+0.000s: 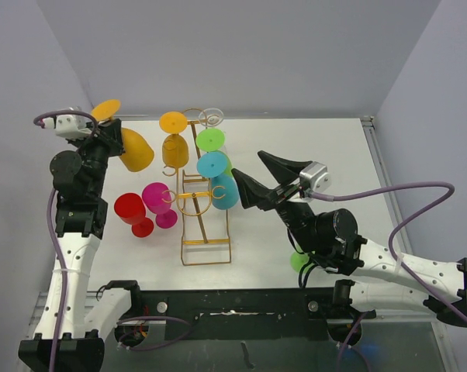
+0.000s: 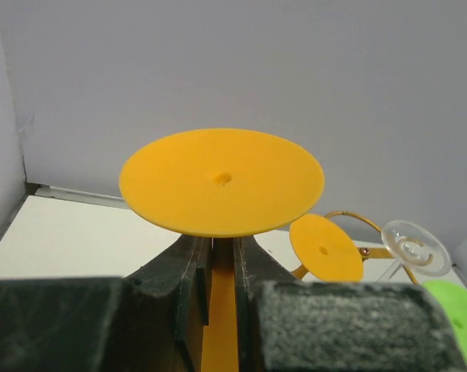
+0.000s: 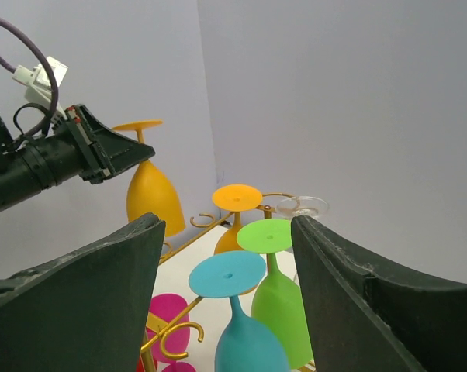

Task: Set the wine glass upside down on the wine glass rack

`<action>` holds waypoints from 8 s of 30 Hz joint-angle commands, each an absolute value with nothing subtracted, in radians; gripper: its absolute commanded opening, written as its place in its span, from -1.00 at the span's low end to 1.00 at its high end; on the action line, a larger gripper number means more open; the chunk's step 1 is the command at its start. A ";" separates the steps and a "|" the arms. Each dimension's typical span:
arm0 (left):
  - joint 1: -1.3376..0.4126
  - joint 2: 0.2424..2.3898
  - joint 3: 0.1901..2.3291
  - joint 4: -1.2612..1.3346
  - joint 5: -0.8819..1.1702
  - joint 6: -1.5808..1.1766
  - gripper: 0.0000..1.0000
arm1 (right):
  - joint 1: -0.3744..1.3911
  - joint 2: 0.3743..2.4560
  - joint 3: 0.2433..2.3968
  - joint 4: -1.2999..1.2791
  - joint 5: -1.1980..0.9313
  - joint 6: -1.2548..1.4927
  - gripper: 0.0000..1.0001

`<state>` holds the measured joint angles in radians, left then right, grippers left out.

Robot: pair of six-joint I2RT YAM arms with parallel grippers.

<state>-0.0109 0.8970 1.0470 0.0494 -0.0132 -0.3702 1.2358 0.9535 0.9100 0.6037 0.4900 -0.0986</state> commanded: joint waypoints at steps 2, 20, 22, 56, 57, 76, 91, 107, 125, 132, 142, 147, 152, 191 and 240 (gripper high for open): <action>-0.006 0.926 0.984 0.297 0.229 -0.221 -1.00 | 1.219 0.921 0.899 0.605 0.512 -0.054 0.34; -0.007 0.893 0.780 0.449 0.515 -0.018 -1.00 | 1.210 0.913 0.895 0.560 0.514 0.008 0.34; -0.007 0.899 0.774 0.449 0.539 0.017 -1.00 | 1.211 0.914 0.893 0.559 0.517 0.013 0.34; -0.006 0.990 0.694 0.621 0.727 0.029 -1.00 | 1.207 0.866 0.882 0.474 0.534 0.049 0.35; -0.006 0.993 0.691 0.626 0.727 0.026 -1.00 | 1.207 0.867 0.882 0.473 0.535 0.051 0.35; -0.006 1.044 0.674 0.710 0.734 -0.051 -1.00 | 1.207 0.870 0.887 0.469 0.536 0.050 0.35; -0.006 1.063 0.663 0.752 0.759 -0.111 -1.00 | 1.208 0.872 0.885 0.468 0.537 0.051 0.35; -0.006 1.086 0.661 0.787 0.790 -0.190 -0.91 | 1.207 0.867 0.886 0.466 0.530 0.057 0.36; -0.006 1.059 0.629 0.755 0.797 -0.188 -0.57 | 1.207 0.858 0.878 0.463 0.528 0.066 0.36; -0.006 0.974 0.626 0.638 0.686 -0.180 -0.17 | 1.207 0.843 0.871 0.454 0.525 0.075 0.36; -0.006 0.762 0.556 0.367 0.442 -0.110 0.05 | 1.206 0.827 0.876 0.368 0.552 0.107 0.36; -0.006 0.618 0.576 0.210 0.226 -0.136 0.05 | 1.206 0.817 0.904 0.255 0.609 0.140 0.36; -0.006 0.538 0.716 -0.084 -0.067 -0.262 0.06 | 1.203 0.813 0.963 0.055 0.716 0.203 0.36; -0.008 0.614 1.157 -0.420 0.284 -0.281 0.32 | 0.965 0.920 0.924 -1.053 0.518 1.048 -0.20; -0.023 0.604 1.219 -0.387 0.474 -0.278 0.32 | 0.877 0.937 1.063 -1.243 0.158 0.681 0.13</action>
